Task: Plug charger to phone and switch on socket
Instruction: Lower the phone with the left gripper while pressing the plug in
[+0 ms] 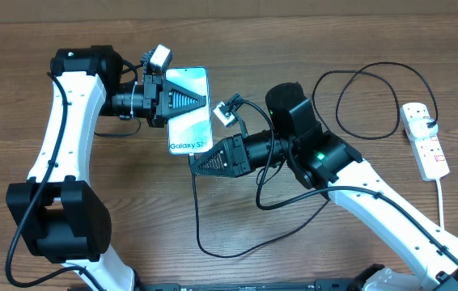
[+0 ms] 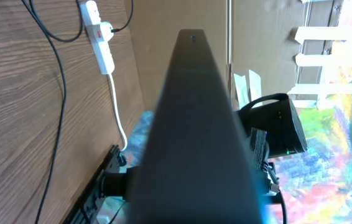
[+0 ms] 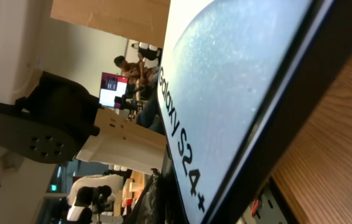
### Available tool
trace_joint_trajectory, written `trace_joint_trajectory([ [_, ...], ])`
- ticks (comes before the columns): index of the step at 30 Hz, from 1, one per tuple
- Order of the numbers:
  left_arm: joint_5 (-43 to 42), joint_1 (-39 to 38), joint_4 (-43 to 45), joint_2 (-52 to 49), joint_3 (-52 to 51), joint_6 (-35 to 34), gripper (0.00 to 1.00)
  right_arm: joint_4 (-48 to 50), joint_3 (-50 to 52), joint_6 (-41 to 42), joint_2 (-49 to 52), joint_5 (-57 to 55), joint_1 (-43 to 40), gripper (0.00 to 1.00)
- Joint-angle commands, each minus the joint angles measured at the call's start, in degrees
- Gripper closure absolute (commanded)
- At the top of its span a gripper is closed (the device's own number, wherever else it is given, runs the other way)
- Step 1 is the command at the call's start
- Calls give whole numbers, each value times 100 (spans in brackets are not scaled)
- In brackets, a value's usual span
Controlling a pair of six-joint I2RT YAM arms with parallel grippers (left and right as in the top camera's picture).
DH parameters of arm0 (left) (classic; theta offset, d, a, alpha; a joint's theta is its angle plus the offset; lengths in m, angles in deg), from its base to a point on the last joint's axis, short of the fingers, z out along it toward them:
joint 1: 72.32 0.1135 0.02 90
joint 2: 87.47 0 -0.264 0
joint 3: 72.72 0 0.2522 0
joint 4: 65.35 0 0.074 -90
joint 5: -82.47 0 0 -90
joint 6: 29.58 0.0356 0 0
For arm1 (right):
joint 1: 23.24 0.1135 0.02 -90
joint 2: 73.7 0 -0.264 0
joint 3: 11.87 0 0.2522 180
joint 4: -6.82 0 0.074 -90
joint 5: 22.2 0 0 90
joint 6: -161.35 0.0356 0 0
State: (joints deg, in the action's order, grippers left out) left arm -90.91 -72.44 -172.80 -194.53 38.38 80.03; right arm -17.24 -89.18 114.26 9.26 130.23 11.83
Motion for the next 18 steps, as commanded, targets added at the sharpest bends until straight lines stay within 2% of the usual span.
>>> trace_joint_trajectory([
  [1, 435, -378, -232, 31, -9, 271, 96, 433, -232, 114, 107, -881, -295, 95],
  [2, 437, -378, -229, 31, -9, 271, 96, 435, -232, 153, 107, -881, -323, 62],
  [3, 435, -378, -227, 31, -9, 271, 96, 433, -232, 151, 107, -879, -345, 26],
  [4, 435, -378, -223, 31, -9, 271, 96, 420, -232, 146, 107, -866, -369, 5],
  [10, 553, -378, -190, 31, -9, 267, 96, 155, -232, -127, 107, -815, -601, 4],
  [11, 597, -378, -210, 31, -9, 267, 96, 111, -232, -195, 107, -813, -669, 0],
  [18, 645, -378, -223, 31, -9, 267, 96, 96, -232, -273, 107, -542, -750, 0],
])
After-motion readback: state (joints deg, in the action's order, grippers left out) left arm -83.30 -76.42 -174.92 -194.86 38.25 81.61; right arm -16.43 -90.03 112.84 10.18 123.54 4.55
